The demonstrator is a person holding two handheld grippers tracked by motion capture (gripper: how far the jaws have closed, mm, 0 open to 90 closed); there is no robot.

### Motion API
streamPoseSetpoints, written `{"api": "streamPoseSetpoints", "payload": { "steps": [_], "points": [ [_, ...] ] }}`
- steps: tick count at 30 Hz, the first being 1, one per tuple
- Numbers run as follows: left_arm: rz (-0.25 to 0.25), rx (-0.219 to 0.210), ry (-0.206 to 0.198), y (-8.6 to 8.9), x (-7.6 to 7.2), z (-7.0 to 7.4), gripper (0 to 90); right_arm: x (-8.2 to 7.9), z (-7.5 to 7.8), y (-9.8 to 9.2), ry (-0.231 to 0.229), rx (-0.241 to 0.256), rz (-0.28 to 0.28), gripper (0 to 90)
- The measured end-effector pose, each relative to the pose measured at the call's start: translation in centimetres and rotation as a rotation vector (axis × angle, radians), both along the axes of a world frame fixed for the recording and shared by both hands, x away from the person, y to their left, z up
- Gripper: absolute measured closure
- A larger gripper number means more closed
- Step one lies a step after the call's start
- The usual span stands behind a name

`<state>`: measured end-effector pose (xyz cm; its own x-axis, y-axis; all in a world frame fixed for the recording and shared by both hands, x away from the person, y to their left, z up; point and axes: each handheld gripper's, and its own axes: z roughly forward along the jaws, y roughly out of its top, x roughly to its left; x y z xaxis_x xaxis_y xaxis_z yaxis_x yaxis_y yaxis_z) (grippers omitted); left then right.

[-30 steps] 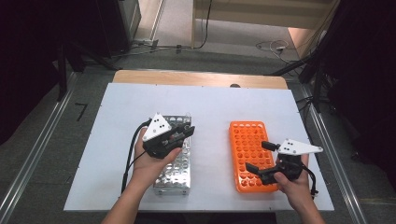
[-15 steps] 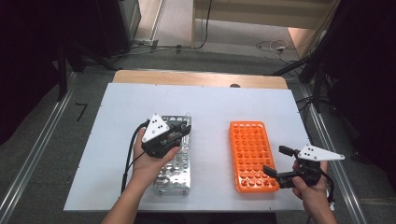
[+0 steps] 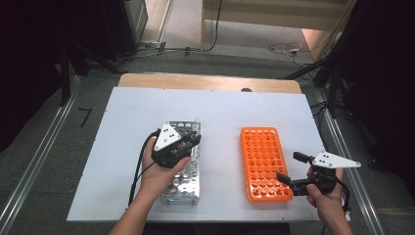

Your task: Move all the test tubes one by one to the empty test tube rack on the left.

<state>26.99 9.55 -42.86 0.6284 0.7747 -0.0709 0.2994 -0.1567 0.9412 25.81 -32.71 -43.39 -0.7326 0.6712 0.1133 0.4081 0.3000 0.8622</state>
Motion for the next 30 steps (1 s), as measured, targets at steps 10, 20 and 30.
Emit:
{"api": "streamPoseSetpoints", "payload": {
  "steps": [10, 20, 30],
  "points": [
    [0.002, 0.024, 0.034, 0.07, -0.24, -0.67, 74.4, 0.18, -0.19, 0.02, 0.003, -0.009, -0.002, 0.0],
    [-0.009, 0.043, 0.059, -0.12, -0.23, -0.74, 72.8, 0.23, -0.31, 0.05, 0.005, -0.014, -0.009, 0.0],
    [-0.016, 0.048, 0.09, -0.2, -0.14, -0.76, 71.8, 0.33, -0.38, -0.03, 0.006, -0.018, -0.014, 0.0]
  ]
}}
